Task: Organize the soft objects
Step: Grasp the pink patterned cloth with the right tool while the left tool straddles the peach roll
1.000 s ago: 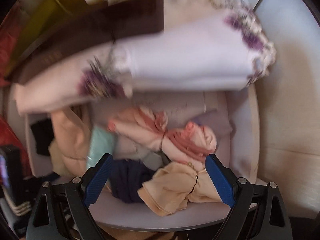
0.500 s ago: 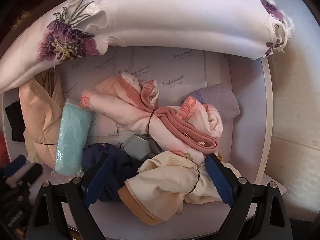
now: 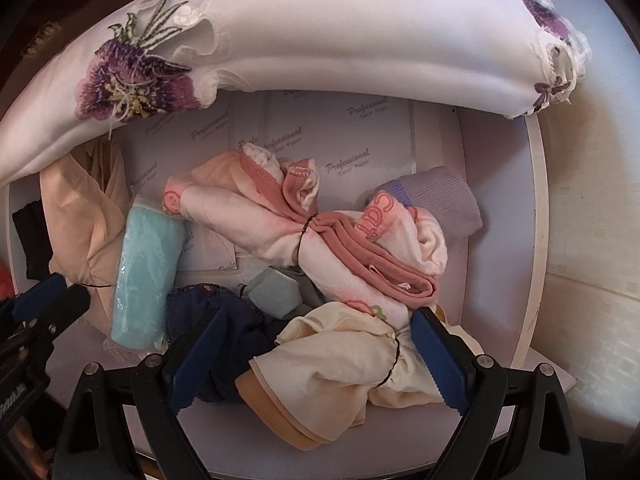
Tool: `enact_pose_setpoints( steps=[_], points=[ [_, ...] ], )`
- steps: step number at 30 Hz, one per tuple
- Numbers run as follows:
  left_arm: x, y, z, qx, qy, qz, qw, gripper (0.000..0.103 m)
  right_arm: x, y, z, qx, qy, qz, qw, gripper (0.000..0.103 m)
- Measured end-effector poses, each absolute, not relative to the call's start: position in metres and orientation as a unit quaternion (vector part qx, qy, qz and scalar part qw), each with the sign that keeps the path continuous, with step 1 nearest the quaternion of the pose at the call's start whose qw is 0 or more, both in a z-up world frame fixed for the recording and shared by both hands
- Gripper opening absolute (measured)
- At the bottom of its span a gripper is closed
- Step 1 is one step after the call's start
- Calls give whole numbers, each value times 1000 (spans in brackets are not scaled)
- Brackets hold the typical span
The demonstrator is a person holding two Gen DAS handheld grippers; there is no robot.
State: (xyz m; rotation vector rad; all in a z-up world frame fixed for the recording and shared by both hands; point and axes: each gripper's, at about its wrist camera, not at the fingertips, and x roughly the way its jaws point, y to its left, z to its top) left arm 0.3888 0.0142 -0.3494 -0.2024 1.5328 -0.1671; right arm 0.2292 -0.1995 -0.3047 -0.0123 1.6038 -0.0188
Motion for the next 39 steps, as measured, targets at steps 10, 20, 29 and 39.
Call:
enact_pose_setpoints(
  steps=[10, 20, 29, 39],
  points=[
    [397, -5, -356, -60, 688, -88, 717, 45, 227, -193, -306, -13, 718, -9, 696, 94],
    [396, -9, -349, -48, 677, -93, 728, 48, 227, -191, -295, 0, 705, 4, 709, 93],
    [390, -10, -356, -41, 677, -101, 728, 44, 243, -184, -287, -58, 679, 16, 732, 87],
    [391, 2, -365, -87, 689, -88, 714, 48, 258, -158, -316, -116, 672, 37, 730, 65]
  ],
)
